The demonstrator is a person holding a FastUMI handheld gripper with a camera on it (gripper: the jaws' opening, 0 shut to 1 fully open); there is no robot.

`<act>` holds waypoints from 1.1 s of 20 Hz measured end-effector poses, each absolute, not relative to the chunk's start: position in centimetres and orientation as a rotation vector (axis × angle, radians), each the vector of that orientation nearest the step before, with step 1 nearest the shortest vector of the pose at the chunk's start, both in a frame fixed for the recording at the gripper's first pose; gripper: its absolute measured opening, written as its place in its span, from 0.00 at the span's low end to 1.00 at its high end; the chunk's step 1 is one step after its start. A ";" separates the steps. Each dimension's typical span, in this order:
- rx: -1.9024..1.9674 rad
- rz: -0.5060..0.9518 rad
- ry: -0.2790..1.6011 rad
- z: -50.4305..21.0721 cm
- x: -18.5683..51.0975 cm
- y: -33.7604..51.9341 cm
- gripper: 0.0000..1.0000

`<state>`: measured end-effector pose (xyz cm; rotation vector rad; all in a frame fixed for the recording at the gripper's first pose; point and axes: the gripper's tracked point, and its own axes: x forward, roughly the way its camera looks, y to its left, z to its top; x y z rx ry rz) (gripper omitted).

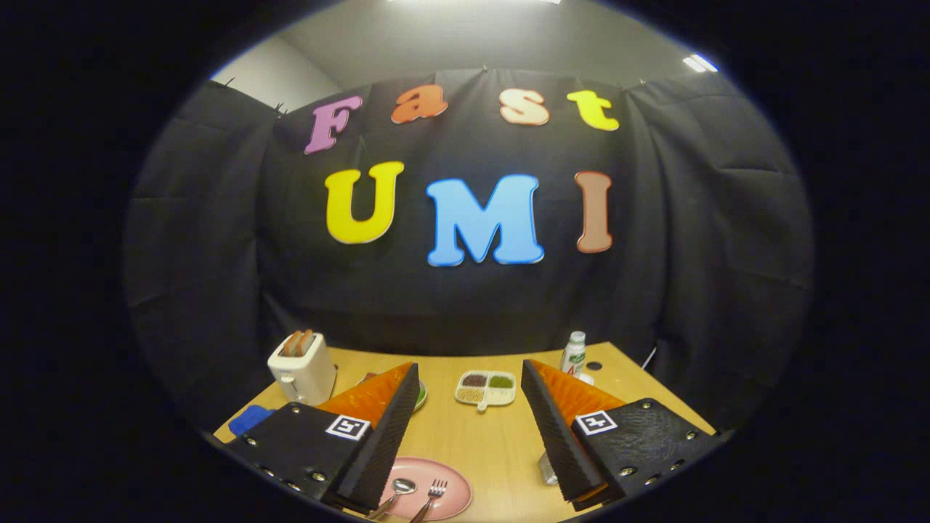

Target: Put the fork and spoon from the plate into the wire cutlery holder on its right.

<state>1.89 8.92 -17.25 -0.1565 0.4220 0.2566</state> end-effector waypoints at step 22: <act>-0.238 0.332 1.347 -44.9 -11.3 8.4 0.68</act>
